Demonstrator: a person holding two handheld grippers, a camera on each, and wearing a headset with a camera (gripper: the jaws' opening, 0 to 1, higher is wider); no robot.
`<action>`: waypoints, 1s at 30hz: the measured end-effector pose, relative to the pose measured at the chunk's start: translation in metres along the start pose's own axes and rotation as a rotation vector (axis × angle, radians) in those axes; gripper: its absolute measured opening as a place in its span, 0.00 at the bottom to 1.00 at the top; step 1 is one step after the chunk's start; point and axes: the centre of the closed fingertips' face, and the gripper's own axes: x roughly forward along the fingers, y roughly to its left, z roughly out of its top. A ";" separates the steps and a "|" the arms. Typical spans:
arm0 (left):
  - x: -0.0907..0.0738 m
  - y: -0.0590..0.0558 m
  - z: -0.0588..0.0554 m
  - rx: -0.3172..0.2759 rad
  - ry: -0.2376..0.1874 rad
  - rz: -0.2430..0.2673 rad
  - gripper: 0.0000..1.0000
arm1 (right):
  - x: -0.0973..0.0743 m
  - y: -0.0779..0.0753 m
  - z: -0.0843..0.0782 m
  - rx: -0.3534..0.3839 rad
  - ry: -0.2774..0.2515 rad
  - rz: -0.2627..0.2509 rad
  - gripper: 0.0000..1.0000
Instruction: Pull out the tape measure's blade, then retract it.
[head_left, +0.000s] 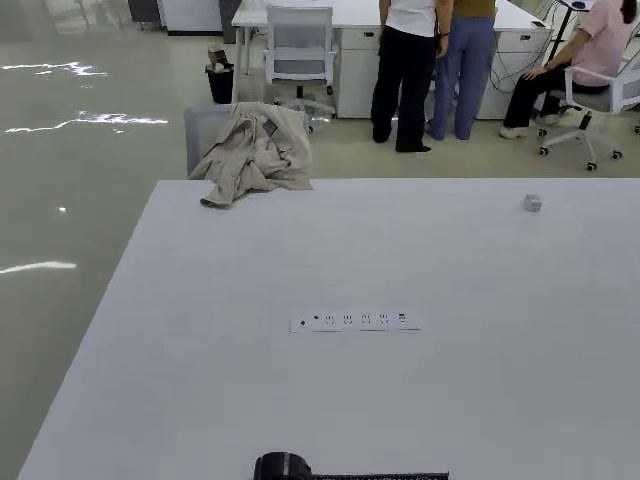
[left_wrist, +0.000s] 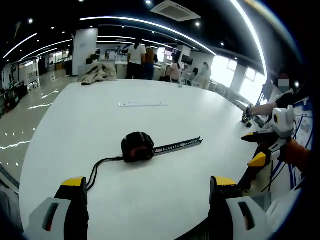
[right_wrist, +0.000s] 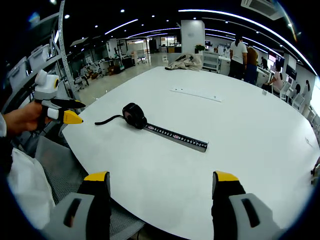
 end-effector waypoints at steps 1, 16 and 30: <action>-0.001 0.000 0.000 -0.001 -0.001 0.000 1.00 | 0.000 0.002 0.000 0.003 -0.001 0.004 0.86; -0.010 0.000 0.001 -0.018 -0.011 0.017 1.00 | -0.004 0.010 -0.006 0.014 0.004 0.017 0.87; -0.015 0.003 -0.003 -0.055 -0.002 0.055 1.00 | -0.006 0.012 -0.012 0.019 0.018 0.019 0.86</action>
